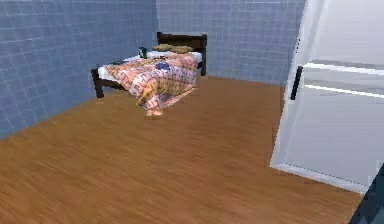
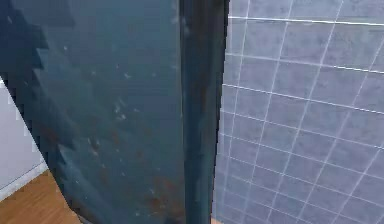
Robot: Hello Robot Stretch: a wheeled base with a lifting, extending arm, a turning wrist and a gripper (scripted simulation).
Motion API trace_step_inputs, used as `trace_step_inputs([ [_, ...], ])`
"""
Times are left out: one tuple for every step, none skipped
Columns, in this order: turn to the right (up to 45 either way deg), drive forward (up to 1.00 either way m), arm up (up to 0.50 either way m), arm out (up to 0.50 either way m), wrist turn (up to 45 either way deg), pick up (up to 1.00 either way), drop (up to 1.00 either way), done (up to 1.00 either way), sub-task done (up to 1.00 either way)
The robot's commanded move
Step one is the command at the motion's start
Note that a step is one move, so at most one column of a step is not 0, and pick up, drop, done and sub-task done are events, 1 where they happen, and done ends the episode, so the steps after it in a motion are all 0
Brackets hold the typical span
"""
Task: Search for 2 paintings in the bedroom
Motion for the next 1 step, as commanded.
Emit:
trace_step_inputs([
  [0.0, 1.0, 0.0, 0.0, 0.0, 0.0, 0.0, 0.0, 0.0],
])
